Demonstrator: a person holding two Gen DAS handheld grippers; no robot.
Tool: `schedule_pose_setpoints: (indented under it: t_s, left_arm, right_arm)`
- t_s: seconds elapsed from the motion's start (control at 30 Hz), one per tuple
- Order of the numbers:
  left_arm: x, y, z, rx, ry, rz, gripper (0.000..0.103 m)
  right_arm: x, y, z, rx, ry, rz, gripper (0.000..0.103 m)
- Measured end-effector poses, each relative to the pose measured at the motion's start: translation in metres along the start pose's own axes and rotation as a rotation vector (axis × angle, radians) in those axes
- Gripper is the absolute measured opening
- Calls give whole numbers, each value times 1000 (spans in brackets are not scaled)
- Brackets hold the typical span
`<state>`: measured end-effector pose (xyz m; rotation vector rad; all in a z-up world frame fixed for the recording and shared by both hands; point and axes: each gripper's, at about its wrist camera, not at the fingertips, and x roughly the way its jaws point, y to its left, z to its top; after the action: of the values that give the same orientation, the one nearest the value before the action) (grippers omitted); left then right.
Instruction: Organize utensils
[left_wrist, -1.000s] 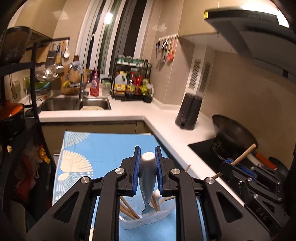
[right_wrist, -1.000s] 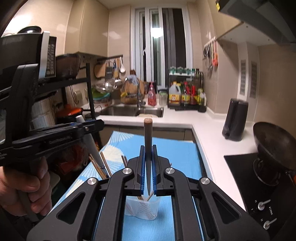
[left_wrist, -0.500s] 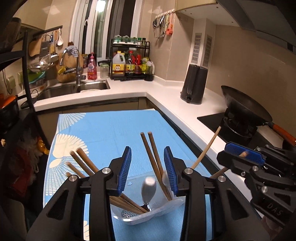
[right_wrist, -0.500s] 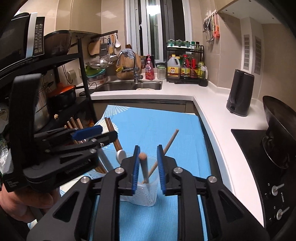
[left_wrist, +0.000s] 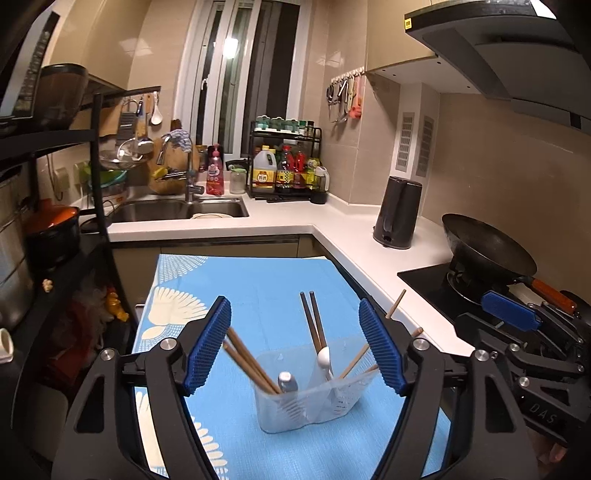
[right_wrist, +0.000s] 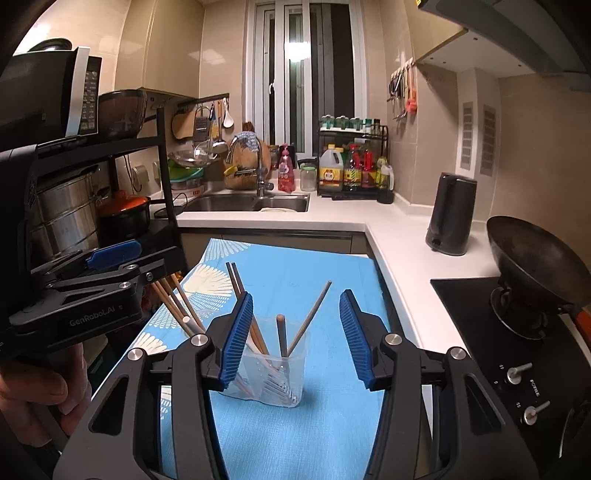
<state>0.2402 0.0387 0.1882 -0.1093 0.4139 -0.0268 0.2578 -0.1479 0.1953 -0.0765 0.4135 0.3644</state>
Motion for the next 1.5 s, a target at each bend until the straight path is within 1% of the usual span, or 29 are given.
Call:
schedule_pose_setpoints:
  t_s: [0.13,0.27,0.33,0.4,0.5,0.53,0.6,0.63,0.73,0.83,0.87,0.93,1.0,1.07,1.13,1.2,1.27,1.33,1.43,1.5]
  left_arm:
    - [-15,-1,-8,-7,1,19,75]
    - [-30,0,-21,-13,5,37,78]
    - [-38,1,-32,-18,6,49,84]
    - [-44,3,-45,-23,12,61,87]
    - [-50,8,-72,-41,36,88,90]
    - [-49,9,-80,-45,47,91,93]
    - [-47,10,-99,-52,67,101,94]
    - [-44,10,-107,-56,74,107,95]
    - [-34,13,-130,-62,91,136,95]
    - [-23,23,-145,-103,116,170,95]
    - [-19,26,-147,-119,127,170,95]
    - [-10,31,-150,-125,153,175,95]
    - [-5,33,-151,-125,152,178,95]
    - [-1,32,-153,-117,151,187,95]
    - [3,30,-155,-112,156,181,95]
    - [4,27,-156,-97,150,182,95]
    - [5,22,-159,-75,143,184,95]
    - [6,19,-161,-59,137,183,95]
    - [6,16,-163,-54,127,175,95]
    - [6,15,-163,-53,118,173,95]
  right_arm:
    - [-21,2,-7,9,-13,-7,55]
    - [-37,6,-16,16,-19,-19,62]
    - [-42,8,-23,22,-17,-27,68]
    - [-46,10,-32,23,-18,-41,78]
    - [-49,8,-49,44,-18,-62,89]
    - [-48,7,-55,51,-16,-70,91]
    - [-44,6,-67,61,-8,-89,94]
    - [-41,4,-73,63,-5,-96,95]
    - [-26,2,-92,63,21,-111,96]
    - [-12,-3,-108,57,46,-124,96]
    - [-7,-4,-113,53,52,-124,96]
    - [0,-7,-121,42,51,-130,96]
    - [5,-8,-128,28,44,-138,96]
    - [9,-11,-135,39,39,-136,96]
    - [14,-11,-139,24,52,-127,97]
    - [15,-11,-143,20,46,-128,97]
    - [15,-12,-146,23,46,-105,97]
    - [15,-12,-148,17,41,-103,97]
    - [16,-16,-150,55,47,-98,97]
    - [17,-16,-151,55,48,-98,97]
